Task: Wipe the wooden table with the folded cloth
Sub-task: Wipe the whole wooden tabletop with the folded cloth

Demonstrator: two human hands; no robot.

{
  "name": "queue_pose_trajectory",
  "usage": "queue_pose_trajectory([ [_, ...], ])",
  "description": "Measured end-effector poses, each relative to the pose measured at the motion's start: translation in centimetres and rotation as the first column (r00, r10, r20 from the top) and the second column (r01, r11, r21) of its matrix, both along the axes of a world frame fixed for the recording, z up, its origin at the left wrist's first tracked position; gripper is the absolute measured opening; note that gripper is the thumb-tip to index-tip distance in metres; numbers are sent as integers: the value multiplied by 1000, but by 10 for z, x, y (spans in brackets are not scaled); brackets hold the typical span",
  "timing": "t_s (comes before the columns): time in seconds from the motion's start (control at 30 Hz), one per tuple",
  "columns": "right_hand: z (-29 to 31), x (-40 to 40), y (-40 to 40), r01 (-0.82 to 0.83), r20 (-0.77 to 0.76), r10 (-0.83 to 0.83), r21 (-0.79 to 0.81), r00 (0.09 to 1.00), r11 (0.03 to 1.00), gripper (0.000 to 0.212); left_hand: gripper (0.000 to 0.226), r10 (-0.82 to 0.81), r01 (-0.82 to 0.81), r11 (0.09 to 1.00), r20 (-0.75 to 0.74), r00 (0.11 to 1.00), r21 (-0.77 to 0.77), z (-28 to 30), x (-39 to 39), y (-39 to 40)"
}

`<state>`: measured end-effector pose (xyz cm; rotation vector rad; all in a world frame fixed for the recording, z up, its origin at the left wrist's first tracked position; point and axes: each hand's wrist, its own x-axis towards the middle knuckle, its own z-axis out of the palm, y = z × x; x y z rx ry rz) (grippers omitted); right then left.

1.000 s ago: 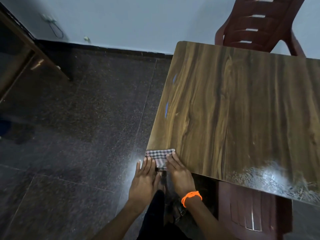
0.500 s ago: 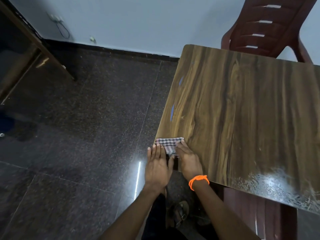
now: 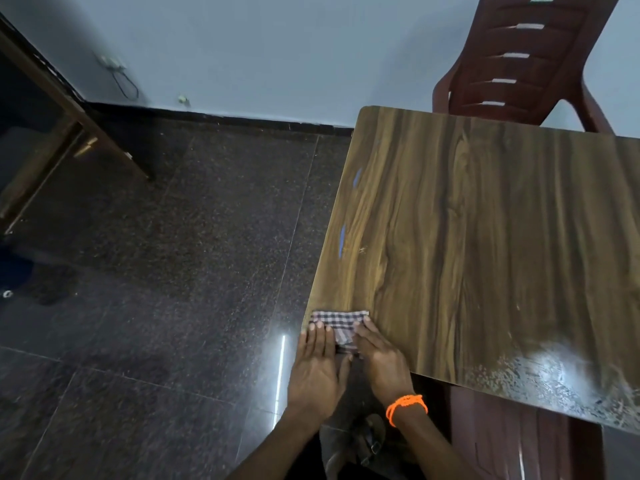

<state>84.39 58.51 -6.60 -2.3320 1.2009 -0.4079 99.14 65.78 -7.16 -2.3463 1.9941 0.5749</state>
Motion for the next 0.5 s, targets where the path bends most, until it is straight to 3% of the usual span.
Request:
queue_pose_trajectory([
  [0.2,-7,16,-60,266,60,-270,74,961,961,38,74,-75,74,995,-6,997,-64,-1,8,-81],
  [0.37,-3,60,-90,172,34,-175,72,984,982,36,68,11,-7,998,50,999,-62,0,45,-112],
  [0.5,6,74,-81,111,21,-113,64,993,992,36,71,-90,91,995,3,996,-40,0,77,-85],
])
